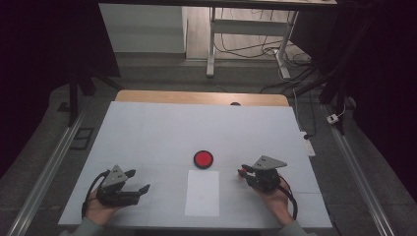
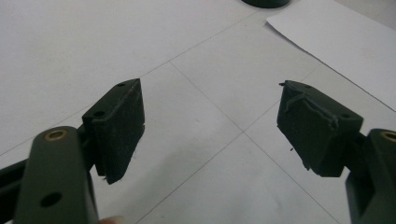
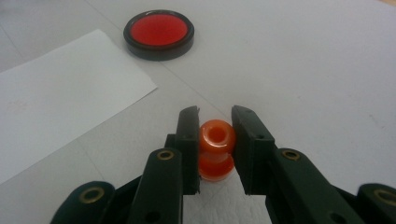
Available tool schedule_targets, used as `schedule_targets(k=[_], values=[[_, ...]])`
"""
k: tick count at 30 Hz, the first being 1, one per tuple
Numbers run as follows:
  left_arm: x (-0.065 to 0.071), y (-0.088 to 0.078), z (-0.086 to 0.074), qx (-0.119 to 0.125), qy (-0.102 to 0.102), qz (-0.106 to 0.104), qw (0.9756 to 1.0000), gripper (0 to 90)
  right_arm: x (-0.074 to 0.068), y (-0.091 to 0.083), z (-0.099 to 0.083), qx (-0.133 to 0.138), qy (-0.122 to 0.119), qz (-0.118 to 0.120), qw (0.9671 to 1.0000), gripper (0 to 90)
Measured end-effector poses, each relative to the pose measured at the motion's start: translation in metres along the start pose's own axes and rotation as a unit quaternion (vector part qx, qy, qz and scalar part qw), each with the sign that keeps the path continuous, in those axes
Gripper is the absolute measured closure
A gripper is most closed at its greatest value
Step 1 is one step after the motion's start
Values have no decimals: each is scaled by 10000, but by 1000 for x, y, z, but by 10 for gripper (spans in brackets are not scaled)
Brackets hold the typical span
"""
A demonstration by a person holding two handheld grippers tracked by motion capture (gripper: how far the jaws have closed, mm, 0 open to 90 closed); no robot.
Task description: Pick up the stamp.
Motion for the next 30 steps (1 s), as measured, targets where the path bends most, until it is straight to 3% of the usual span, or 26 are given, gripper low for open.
schedule_targets(k=[30], values=[[-1, 2, -1, -60, 3, 11, 10000, 233, -1, -15, 24, 710, 191, 9, 9973, 719]])
Point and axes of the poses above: each handheld gripper's, and its own axes: y roughly forward along the jaws, z roughly out of its top, x roughly to its right, the point moved 8 cm from there along y, roughly forward along the jaws, and after that the axes turned 14 degrees about -y, right-handed, at the moved point
